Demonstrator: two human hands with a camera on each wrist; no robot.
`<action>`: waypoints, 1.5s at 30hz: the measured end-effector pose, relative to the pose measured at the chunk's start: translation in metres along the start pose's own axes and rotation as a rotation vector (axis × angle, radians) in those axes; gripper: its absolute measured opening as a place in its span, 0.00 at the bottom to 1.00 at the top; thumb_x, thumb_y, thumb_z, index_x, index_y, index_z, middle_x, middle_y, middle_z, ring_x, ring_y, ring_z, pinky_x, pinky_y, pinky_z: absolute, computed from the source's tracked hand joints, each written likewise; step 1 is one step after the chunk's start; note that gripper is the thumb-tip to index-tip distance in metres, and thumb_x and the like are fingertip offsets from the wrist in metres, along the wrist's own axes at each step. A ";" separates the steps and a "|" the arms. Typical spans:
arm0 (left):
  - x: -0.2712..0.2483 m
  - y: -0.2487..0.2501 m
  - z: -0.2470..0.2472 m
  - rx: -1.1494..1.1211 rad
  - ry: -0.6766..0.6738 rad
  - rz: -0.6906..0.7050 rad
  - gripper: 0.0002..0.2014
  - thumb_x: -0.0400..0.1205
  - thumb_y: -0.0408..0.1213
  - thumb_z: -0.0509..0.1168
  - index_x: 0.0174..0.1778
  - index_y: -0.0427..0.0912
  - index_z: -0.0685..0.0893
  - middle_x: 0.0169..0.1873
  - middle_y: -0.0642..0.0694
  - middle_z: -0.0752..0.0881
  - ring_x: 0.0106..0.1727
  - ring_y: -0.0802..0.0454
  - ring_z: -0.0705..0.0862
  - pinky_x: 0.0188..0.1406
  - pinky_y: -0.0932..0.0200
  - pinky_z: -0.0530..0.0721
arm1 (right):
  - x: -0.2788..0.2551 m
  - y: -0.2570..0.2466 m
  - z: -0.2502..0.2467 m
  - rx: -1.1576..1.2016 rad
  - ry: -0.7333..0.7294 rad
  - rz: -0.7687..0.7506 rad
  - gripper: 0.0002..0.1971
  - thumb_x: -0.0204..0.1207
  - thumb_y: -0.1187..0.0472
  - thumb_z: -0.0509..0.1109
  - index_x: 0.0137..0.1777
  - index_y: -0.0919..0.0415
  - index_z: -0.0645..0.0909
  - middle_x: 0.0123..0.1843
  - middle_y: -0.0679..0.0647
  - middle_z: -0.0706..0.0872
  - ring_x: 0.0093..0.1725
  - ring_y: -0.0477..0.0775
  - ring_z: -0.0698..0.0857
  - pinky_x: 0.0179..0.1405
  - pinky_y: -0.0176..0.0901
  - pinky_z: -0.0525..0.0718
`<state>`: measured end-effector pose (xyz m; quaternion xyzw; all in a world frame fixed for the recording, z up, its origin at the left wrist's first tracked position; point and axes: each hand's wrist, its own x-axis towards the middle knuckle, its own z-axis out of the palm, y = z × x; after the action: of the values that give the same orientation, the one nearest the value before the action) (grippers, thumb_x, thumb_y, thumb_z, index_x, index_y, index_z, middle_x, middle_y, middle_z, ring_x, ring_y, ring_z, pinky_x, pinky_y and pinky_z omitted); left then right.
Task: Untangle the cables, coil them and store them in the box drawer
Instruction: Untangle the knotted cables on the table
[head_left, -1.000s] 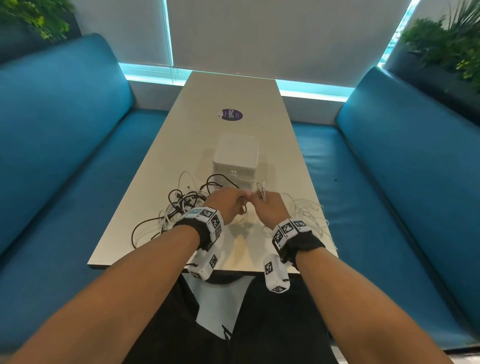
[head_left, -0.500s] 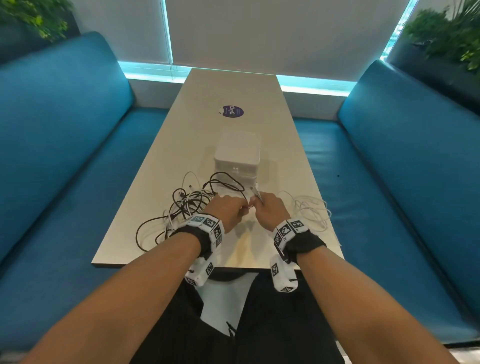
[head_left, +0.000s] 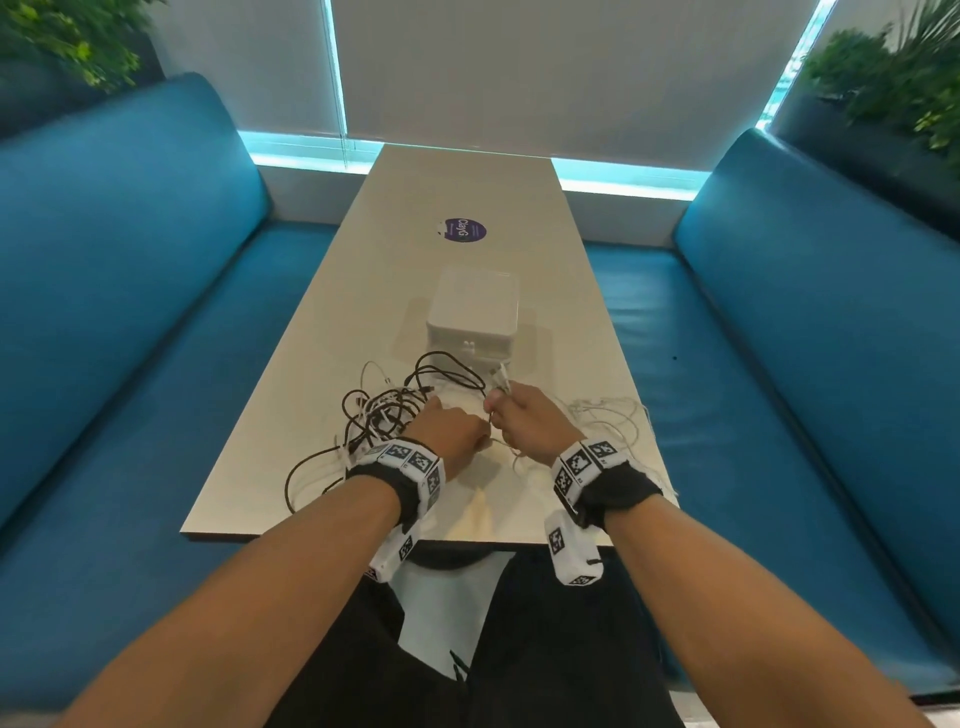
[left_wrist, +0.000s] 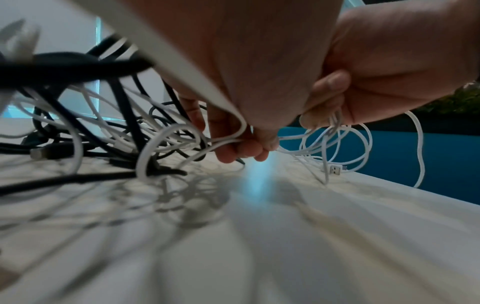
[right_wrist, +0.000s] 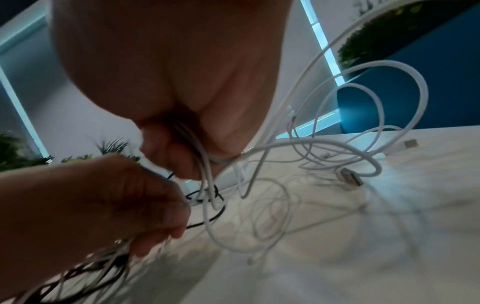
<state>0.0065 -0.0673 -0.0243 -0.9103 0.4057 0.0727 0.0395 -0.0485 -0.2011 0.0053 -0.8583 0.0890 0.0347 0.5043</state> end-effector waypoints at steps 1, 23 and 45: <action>0.000 -0.002 0.001 -0.003 0.003 0.006 0.13 0.90 0.41 0.54 0.56 0.47 0.85 0.46 0.46 0.90 0.50 0.43 0.85 0.73 0.43 0.65 | 0.000 0.001 0.001 -0.121 -0.004 -0.014 0.15 0.87 0.56 0.56 0.43 0.57 0.80 0.35 0.51 0.81 0.31 0.48 0.79 0.33 0.39 0.73; -0.004 -0.005 -0.011 0.066 0.042 -0.009 0.11 0.89 0.40 0.58 0.58 0.55 0.85 0.47 0.50 0.89 0.53 0.46 0.85 0.69 0.44 0.65 | 0.008 0.016 0.012 -0.638 -0.082 0.037 0.13 0.83 0.59 0.60 0.53 0.62 0.85 0.49 0.59 0.89 0.49 0.61 0.87 0.50 0.55 0.86; -0.011 0.001 -0.021 0.039 0.002 -0.056 0.13 0.84 0.31 0.54 0.50 0.51 0.83 0.41 0.50 0.84 0.52 0.44 0.82 0.67 0.44 0.64 | -0.001 0.025 0.014 -0.642 0.028 -0.121 0.14 0.87 0.57 0.55 0.57 0.62 0.81 0.53 0.62 0.88 0.53 0.65 0.85 0.49 0.51 0.80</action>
<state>0.0004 -0.0622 -0.0021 -0.9205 0.3812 0.0628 0.0589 -0.0541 -0.2003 -0.0226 -0.9776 0.0292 0.0192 0.2076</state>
